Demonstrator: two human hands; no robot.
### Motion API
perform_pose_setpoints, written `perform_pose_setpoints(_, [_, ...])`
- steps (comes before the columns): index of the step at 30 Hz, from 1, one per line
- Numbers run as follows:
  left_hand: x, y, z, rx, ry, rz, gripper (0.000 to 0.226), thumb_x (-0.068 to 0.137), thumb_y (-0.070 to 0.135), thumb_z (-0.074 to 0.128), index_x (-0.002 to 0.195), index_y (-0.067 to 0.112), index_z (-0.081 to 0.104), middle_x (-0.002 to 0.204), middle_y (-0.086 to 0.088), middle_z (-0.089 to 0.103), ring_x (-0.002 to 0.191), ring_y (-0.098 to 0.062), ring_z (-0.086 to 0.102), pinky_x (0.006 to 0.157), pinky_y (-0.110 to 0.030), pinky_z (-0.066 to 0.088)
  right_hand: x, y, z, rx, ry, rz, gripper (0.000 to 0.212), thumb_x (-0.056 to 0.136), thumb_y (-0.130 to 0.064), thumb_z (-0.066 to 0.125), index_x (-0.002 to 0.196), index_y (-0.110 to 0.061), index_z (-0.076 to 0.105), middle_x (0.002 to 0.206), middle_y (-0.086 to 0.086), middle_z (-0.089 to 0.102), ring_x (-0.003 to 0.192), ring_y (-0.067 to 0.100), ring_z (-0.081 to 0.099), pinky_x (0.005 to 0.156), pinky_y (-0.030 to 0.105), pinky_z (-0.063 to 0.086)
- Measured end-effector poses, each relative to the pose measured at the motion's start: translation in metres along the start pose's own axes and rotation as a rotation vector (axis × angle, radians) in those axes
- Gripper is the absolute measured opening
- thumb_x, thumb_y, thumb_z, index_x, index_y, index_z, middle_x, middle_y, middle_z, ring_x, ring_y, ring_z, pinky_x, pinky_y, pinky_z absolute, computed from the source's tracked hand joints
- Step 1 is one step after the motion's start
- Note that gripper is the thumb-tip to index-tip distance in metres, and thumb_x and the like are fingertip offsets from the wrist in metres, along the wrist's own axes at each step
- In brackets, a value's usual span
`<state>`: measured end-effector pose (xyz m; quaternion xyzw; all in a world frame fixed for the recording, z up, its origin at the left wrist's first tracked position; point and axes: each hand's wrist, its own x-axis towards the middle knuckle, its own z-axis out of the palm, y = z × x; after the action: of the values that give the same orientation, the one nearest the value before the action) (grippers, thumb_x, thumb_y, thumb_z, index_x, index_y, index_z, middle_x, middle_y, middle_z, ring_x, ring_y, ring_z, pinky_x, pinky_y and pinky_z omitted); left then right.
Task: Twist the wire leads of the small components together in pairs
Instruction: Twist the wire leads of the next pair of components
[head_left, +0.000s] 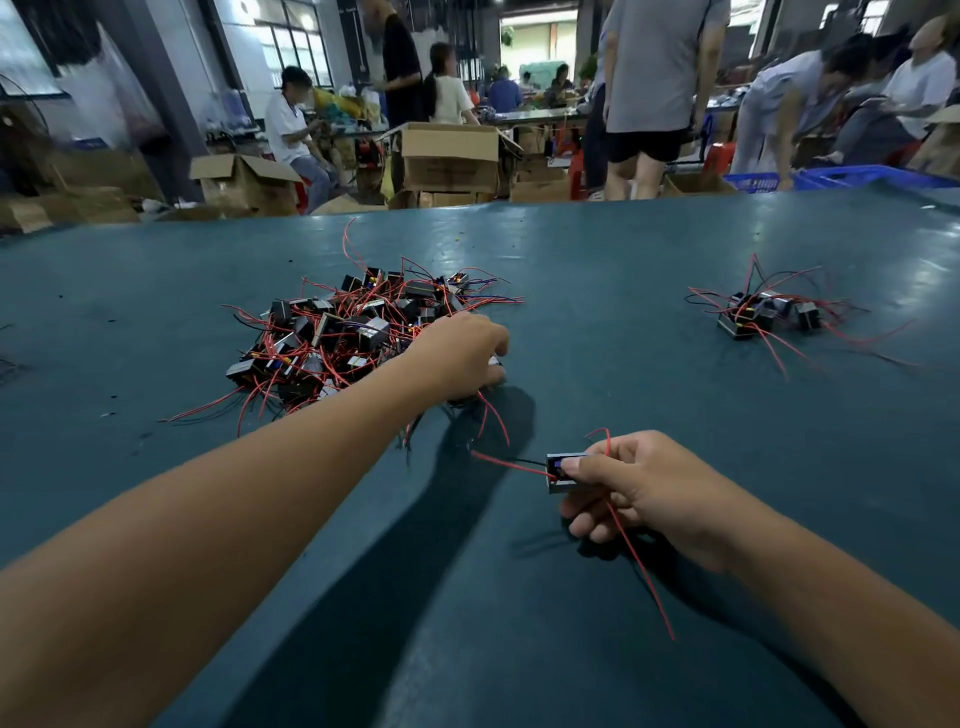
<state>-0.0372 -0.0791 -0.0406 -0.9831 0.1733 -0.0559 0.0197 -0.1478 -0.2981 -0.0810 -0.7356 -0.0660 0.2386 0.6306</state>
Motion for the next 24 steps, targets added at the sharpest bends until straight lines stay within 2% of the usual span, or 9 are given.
perform_pose_setpoints(3, [0.019, -0.003, 0.011, 0.112, -0.066, -0.047, 0.036, 0.092, 0.039, 0.066, 0.118, 0.014, 0.062, 0.12, -0.007, 0.061, 0.113, -0.028, 0.056, 0.091, -0.041, 0.046, 0.0, 0.0, 0.0, -0.079, 0.014, 0.001, 0.025, 0.09, -0.031, 0.066, 0.075, -0.011, 0.062, 0.077, 0.019, 0.072, 0.063, 0.027, 0.06, 0.047, 0.027, 0.045])
perform_pose_setpoints(6, [0.028, -0.005, 0.015, 0.171, -0.049, -0.081, 0.027, 0.092, 0.03, 0.065, 0.111, 0.012, 0.062, 0.115, -0.008, 0.063, 0.107, -0.03, 0.058, 0.088, -0.041, 0.045, 0.001, 0.001, -0.001, -0.205, 0.041, -0.02, 0.022, 0.091, -0.027, 0.066, 0.076, -0.011, 0.062, 0.07, 0.01, 0.072, 0.055, 0.02, 0.059, 0.042, 0.022, 0.038])
perform_pose_setpoints(10, [0.031, -0.007, 0.021, 0.205, -0.064, -0.094, 0.028, 0.092, 0.032, 0.067, 0.108, 0.012, 0.054, 0.109, -0.007, 0.064, 0.106, -0.031, 0.058, 0.086, -0.04, 0.035, 0.001, 0.001, -0.001, -0.269, 0.031, -0.021, 0.02, 0.091, -0.024, 0.066, 0.077, -0.009, 0.063, 0.069, 0.01, 0.072, 0.056, 0.021, 0.061, 0.043, 0.025, 0.04])
perform_pose_setpoints(13, [0.031, -0.008, 0.022, 0.19, -0.097, -0.131, 0.03, 0.093, 0.036, 0.066, 0.107, 0.011, 0.056, 0.108, -0.007, 0.064, 0.107, -0.031, 0.059, 0.094, -0.042, 0.034, -0.001, 0.0, -0.002, -0.271, -0.033, 0.039, 0.022, 0.092, -0.03, 0.065, 0.082, -0.011, 0.064, 0.075, 0.009, 0.074, 0.052, 0.018, 0.059, 0.042, 0.021, 0.038])
perform_pose_setpoints(16, [0.029, -0.008, 0.015, -0.043, -0.03, -0.227, 0.026, 0.087, 0.03, 0.069, 0.104, 0.011, 0.063, 0.102, -0.006, 0.068, 0.1, -0.029, 0.061, 0.101, -0.045, 0.036, -0.001, -0.002, -0.005, -0.286, -0.085, 0.06, 0.03, 0.091, -0.038, 0.063, 0.089, -0.008, 0.066, 0.085, 0.01, 0.076, 0.06, 0.02, 0.061, 0.049, 0.025, 0.038])
perform_pose_setpoints(18, [0.025, -0.01, 0.005, -0.245, -0.003, -0.273, 0.029, 0.082, 0.029, 0.075, 0.099, 0.008, 0.065, 0.096, -0.008, 0.069, 0.091, -0.027, 0.062, 0.097, -0.044, 0.043, 0.0, -0.002, -0.007, -0.238, -0.101, 0.059, 0.029, 0.094, -0.031, 0.06, 0.093, -0.003, 0.066, 0.089, 0.015, 0.075, 0.068, 0.025, 0.064, 0.054, 0.031, 0.043])
perform_pose_setpoints(20, [0.018, -0.014, -0.006, -0.425, -0.006, -0.278, 0.034, 0.077, 0.034, 0.084, 0.091, 0.009, 0.065, 0.086, -0.004, 0.067, 0.081, -0.021, 0.062, 0.08, -0.037, 0.051, 0.0, -0.002, -0.006, -0.171, -0.106, 0.051, 0.022, 0.097, -0.022, 0.056, 0.091, -0.002, 0.065, 0.09, 0.018, 0.075, 0.07, 0.025, 0.065, 0.057, 0.029, 0.05])
perform_pose_setpoints(21, [0.014, -0.016, -0.014, -0.511, -0.006, -0.275, 0.036, 0.075, 0.038, 0.085, 0.088, 0.012, 0.065, 0.083, -0.002, 0.066, 0.078, -0.018, 0.061, 0.07, -0.033, 0.049, 0.0, -0.002, -0.006, -0.151, -0.105, 0.049, 0.022, 0.098, -0.019, 0.055, 0.092, -0.001, 0.065, 0.09, 0.019, 0.075, 0.071, 0.025, 0.065, 0.057, 0.028, 0.052])
perform_pose_setpoints(24, [-0.001, -0.022, -0.036, -0.775, -0.009, -0.288, 0.037, 0.074, 0.044, 0.083, 0.089, 0.015, 0.066, 0.08, 0.002, 0.063, 0.071, -0.012, 0.057, 0.058, -0.024, 0.044, -0.001, -0.002, -0.006, -0.128, -0.106, 0.054, 0.029, 0.099, -0.02, 0.054, 0.102, 0.007, 0.064, 0.092, 0.021, 0.074, 0.074, 0.027, 0.065, 0.06, 0.027, 0.054])
